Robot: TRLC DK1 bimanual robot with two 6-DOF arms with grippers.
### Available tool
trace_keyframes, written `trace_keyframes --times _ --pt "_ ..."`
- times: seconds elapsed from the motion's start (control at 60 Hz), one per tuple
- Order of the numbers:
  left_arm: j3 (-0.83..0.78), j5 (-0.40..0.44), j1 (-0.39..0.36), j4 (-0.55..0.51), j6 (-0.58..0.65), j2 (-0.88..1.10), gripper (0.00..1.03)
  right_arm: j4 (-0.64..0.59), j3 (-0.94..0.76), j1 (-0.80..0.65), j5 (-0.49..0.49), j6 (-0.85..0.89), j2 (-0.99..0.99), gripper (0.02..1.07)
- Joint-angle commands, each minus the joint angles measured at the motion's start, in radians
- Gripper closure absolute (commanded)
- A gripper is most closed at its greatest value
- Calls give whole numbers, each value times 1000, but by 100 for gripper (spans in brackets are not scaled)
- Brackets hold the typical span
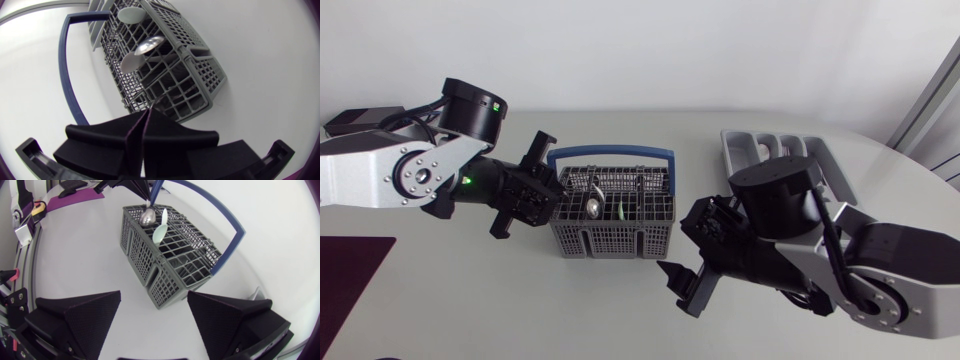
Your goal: Unload the cutlery basket into the drawer organizer.
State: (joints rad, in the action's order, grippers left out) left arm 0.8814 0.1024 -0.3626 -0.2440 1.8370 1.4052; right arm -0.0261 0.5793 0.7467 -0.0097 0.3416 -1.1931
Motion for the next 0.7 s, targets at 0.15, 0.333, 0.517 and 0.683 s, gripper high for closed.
trace_keyframes --times 0.15,0.333,0.517,0.683 --pt "-44 -6 -4 -8 15 -64 86 -26 -22 29 20 0 38 11" --pt "-71 -6 1 17 15 -150 86 -71 -13 97 53 -13 64 11" --pt "-84 -6 1 37 1 -207 86 -104 -10 157 102 -41 98 11" --pt "-110 -6 -7 84 -21 -250 86 -146 -1 180 134 -53 138 11"
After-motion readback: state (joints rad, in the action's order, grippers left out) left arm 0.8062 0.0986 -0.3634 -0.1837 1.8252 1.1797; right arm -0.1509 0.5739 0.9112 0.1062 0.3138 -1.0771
